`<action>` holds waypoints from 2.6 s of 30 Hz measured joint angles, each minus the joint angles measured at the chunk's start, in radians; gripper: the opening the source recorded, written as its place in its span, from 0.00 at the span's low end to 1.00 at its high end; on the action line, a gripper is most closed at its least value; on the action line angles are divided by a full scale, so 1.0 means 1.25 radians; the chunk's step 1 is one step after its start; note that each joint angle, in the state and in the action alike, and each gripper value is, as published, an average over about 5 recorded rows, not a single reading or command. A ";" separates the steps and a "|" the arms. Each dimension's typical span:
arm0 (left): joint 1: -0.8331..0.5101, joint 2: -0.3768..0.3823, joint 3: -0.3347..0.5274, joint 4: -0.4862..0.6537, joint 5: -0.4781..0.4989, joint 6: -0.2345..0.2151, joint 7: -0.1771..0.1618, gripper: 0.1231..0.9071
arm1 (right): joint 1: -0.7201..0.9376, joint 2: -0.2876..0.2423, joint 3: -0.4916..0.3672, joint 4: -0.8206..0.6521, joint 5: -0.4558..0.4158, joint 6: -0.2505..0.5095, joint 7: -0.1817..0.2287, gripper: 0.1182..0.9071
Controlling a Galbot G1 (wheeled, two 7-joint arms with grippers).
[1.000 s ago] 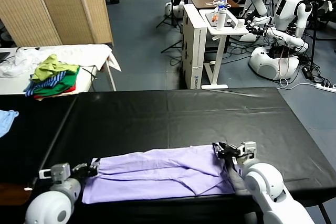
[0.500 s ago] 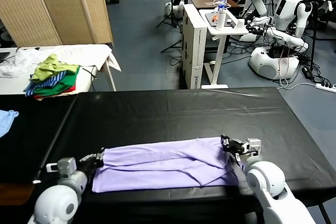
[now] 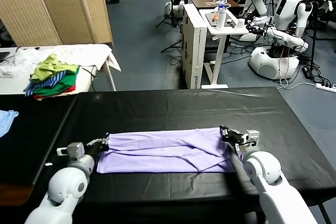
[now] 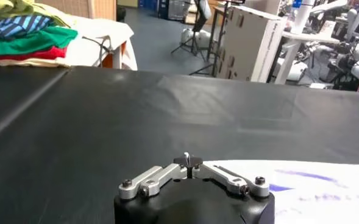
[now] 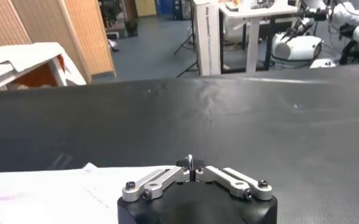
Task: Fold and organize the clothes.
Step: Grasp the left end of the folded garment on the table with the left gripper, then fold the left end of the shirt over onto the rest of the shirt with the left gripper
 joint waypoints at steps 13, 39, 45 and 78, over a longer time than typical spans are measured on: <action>0.080 -0.017 -0.041 -0.044 0.023 -0.040 0.009 0.97 | -0.088 -0.020 0.050 0.107 0.003 0.010 -0.009 0.99; 0.157 -0.115 -0.077 -0.046 -0.090 -0.081 0.022 0.96 | -0.128 -0.014 0.067 0.172 0.002 0.011 -0.004 1.00; 0.160 -0.128 -0.080 -0.044 -0.105 -0.084 0.022 0.56 | -0.128 -0.010 0.067 0.174 0.002 0.012 -0.004 1.00; 0.228 0.134 -0.254 0.009 0.221 -0.160 0.077 0.10 | -0.285 0.015 0.163 0.272 -0.006 0.046 0.014 1.00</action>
